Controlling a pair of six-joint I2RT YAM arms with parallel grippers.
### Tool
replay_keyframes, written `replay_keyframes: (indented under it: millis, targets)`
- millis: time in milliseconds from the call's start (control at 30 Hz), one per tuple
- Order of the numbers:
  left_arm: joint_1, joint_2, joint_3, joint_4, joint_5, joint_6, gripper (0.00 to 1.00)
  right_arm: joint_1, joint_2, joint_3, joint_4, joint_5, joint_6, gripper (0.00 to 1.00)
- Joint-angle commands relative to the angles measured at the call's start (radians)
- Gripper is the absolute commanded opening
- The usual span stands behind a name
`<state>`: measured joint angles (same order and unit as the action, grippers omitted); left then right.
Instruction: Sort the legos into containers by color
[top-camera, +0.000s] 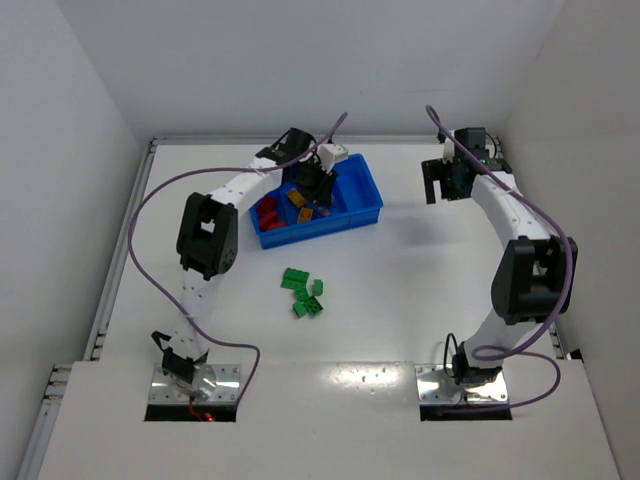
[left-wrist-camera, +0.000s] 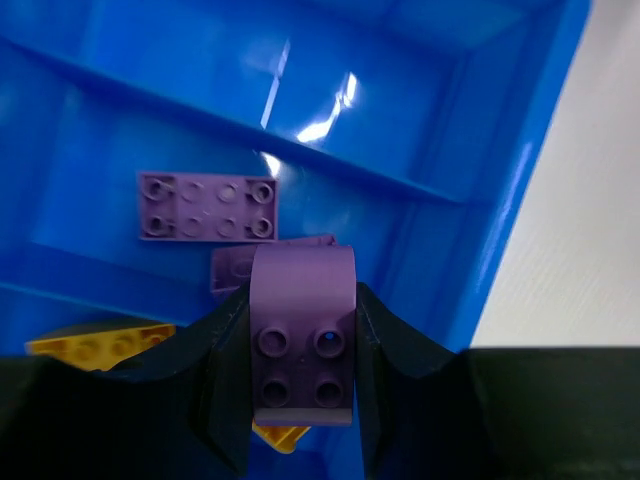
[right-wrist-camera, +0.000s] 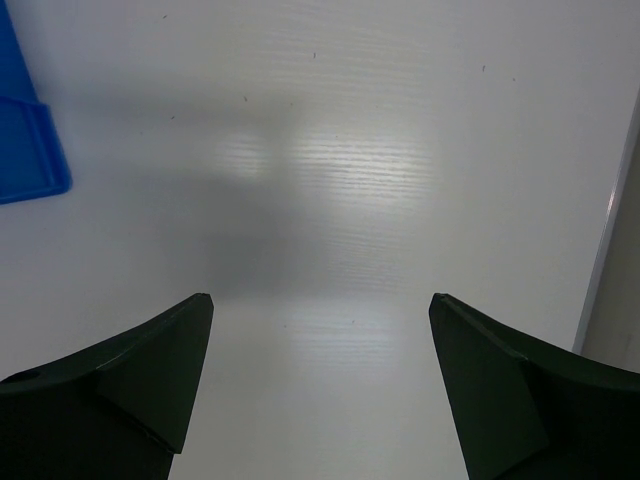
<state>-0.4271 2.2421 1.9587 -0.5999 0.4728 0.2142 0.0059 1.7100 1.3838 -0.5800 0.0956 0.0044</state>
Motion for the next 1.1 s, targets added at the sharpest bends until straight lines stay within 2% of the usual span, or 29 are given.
replay_keyframes:
  millis: [0, 167, 733, 800, 1067]
  targets:
    - [-0.009, -0.015, 0.037, -0.023, 0.041, -0.049, 0.10, 0.011, -0.006, 0.023, 0.017, 0.000, 0.009, 0.90]
    - [-0.009, 0.004, 0.037, -0.023, 0.076, -0.049, 0.10, 0.020, -0.006, 0.014, 0.017, 0.009, 0.009, 0.90]
    - [-0.036, 0.114, 0.066, -0.043, 0.067, -0.007, 0.10, 0.039, -0.006, 0.014, 0.026, 0.027, 0.000, 0.90]
    - [-0.036, 0.114, 0.045, -0.066, 0.067, 0.007, 0.10, 0.039, -0.006, 0.014, 0.026, 0.027, -0.009, 0.90]
    - [0.008, -0.064, -0.248, -0.066, 0.027, 0.105, 0.10, 0.039, -0.006, 0.014, 0.026, 0.036, -0.009, 0.90]
